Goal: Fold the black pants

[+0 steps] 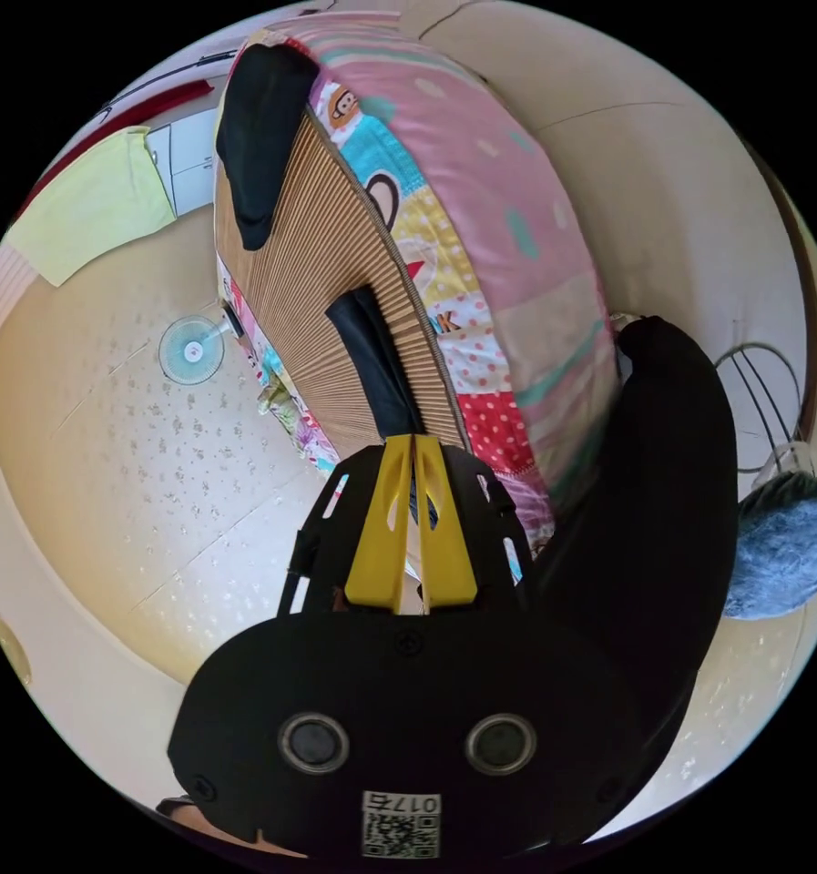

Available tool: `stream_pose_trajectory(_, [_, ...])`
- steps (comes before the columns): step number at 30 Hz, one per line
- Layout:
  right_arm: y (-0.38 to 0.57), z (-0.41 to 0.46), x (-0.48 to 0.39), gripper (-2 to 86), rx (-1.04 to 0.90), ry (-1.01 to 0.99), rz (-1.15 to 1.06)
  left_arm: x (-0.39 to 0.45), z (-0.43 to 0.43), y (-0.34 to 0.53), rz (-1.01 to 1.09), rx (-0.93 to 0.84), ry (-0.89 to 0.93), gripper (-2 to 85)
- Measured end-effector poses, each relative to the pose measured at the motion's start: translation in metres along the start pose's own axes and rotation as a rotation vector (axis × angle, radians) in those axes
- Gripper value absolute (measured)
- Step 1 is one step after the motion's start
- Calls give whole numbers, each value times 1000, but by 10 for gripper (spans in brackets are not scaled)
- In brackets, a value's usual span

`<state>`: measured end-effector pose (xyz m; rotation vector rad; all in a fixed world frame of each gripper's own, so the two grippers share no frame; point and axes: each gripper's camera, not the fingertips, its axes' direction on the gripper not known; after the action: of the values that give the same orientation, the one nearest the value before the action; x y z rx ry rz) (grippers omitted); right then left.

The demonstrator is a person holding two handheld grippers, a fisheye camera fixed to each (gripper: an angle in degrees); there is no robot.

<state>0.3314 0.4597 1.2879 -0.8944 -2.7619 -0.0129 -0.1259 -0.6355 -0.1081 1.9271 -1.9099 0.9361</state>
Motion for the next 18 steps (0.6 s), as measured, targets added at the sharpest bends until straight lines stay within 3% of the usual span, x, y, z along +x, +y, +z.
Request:
stream_pose_trajectory(6, [7,-43,8,3,50,-90,30,-57,76,7,-30,-184,82,114])
stream_pose_trajectory(11, [0,-58,-1,3,41,-144,31,-51,64,14,73,-132,71,53])
stream_pose_trajectory(15, [-13,-61,-5,4,48,-284,31,-8,15,19,355,-60,336,51])
stream_pose_trajectory(18, [-25,-61,-5,4,27,-299,42,54,-18,27,616,-69,324,51])
